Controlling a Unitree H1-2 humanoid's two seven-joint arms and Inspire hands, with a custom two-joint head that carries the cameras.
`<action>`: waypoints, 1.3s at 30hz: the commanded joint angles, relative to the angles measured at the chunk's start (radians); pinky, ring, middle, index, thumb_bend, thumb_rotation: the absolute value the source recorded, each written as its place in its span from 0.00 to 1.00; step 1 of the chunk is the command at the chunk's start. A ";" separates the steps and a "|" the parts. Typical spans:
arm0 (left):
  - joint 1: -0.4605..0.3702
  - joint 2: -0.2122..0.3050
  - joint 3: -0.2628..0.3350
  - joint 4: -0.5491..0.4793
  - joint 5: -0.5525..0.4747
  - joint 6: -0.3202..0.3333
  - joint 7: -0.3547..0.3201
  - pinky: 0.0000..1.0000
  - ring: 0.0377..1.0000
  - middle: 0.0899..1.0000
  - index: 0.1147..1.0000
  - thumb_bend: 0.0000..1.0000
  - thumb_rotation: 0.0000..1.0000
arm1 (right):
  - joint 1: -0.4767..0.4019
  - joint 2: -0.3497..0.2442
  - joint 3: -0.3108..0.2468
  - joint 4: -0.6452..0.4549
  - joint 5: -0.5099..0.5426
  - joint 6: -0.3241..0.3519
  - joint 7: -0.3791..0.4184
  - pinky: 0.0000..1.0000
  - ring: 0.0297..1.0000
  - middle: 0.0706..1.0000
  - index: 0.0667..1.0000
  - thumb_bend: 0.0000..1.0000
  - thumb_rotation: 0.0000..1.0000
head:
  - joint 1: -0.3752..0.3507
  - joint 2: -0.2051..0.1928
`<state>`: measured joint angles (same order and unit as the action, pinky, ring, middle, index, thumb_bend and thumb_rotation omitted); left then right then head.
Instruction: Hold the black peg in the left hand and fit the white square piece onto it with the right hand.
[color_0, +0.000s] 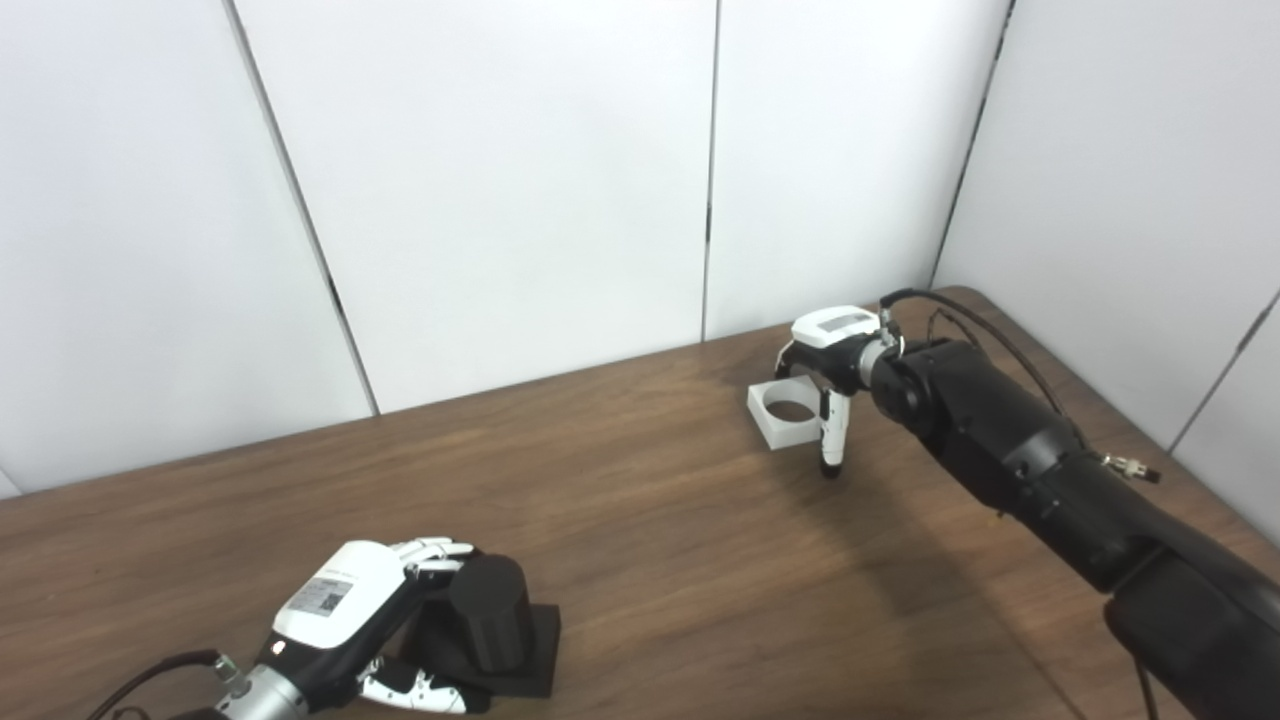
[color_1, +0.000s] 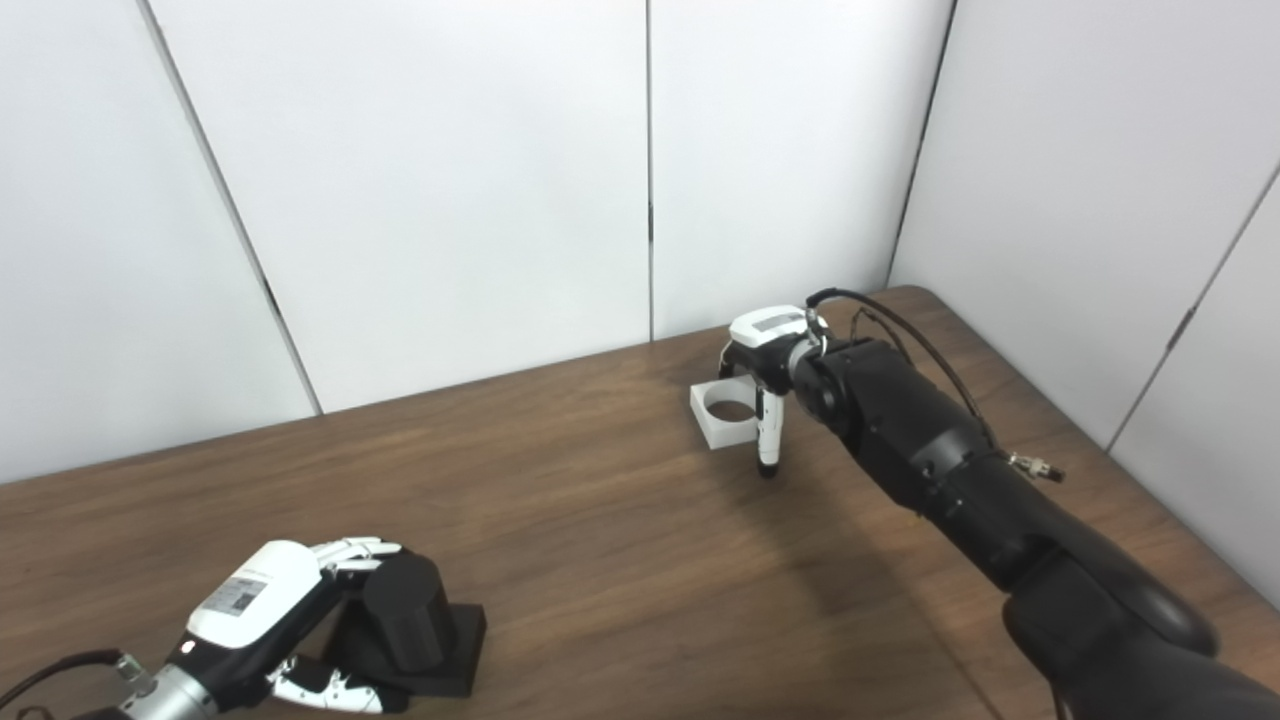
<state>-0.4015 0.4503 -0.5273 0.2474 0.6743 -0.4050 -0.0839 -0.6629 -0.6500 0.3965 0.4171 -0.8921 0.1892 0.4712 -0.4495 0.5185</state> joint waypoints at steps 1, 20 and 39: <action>0.033 0.039 -0.022 0.007 0.038 -0.004 -0.071 0.76 0.84 0.81 0.42 0.52 0.05 | -0.021 0.015 0.010 0.000 0.004 -0.023 -0.032 0.89 0.89 0.86 0.61 0.81 0.18 | 0.002 0.003; 0.035 0.037 -0.013 0.004 0.041 -0.001 -0.083 0.77 0.84 0.81 0.42 0.52 0.06 | -0.015 0.005 0.005 0.017 0.014 -0.078 -0.091 0.83 0.83 0.74 0.45 0.52 0.13 | 0.010 0.014; 0.025 0.006 -0.011 0.056 0.064 0.003 -0.031 0.81 0.87 0.84 0.42 0.52 0.06 | 0.088 -0.027 -0.168 -0.276 0.229 -0.153 -0.125 0.84 0.85 0.73 0.44 0.52 0.13 | 0.238 0.081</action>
<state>-0.3981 0.4422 -0.5158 0.2581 0.6731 -0.4058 -0.0821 -0.5332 -0.6373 0.2549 0.1791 -0.6770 0.0680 0.3589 -0.2196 0.5966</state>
